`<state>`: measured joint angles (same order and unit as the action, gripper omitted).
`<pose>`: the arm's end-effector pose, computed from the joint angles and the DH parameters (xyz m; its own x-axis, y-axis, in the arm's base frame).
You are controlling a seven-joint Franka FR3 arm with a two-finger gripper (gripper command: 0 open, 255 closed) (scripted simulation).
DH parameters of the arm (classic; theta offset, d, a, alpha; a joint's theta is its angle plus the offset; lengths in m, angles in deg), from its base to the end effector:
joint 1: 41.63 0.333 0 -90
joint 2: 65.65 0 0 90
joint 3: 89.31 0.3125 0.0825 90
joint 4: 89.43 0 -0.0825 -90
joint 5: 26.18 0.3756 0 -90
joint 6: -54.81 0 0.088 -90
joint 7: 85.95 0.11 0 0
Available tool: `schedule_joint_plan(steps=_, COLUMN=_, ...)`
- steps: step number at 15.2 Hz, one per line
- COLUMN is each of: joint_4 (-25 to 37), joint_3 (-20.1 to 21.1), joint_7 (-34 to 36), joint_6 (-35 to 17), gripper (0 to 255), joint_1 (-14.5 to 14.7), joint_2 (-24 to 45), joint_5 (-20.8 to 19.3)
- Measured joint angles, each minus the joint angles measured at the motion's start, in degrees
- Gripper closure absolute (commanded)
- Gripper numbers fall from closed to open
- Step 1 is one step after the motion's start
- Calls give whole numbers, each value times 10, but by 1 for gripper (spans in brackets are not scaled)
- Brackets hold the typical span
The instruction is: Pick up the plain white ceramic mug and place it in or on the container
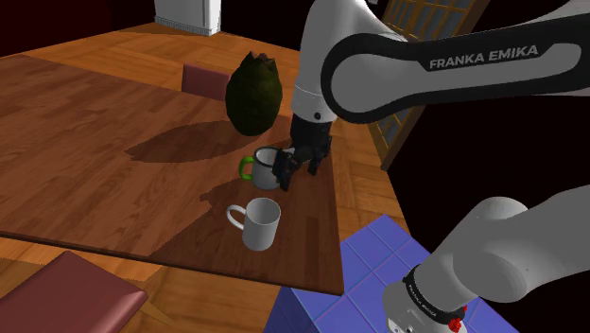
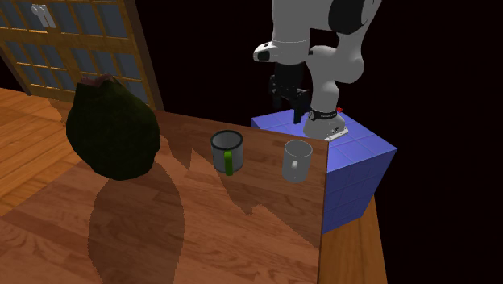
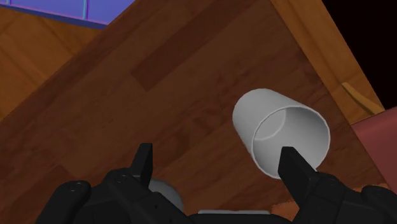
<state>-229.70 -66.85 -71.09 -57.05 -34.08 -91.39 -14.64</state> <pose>0.3394 0.2168 0.4409 0.9876 0.1398 -0.0712 0.1404 -0.9901 0.0040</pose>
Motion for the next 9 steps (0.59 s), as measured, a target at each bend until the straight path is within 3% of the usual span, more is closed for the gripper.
schedule_joint_plan(steps=4, joint_4=15, joint_3=40, joint_7=45, joint_6=-58, gripper=0, joint_1=5, joint_2=65, joint_5=-2)
schedule_joint_plan(steps=9, joint_4=-1, joint_3=52, joint_7=55, joint_6=-101, gripper=0, joint_1=4, joint_2=90, joint_5=-5)
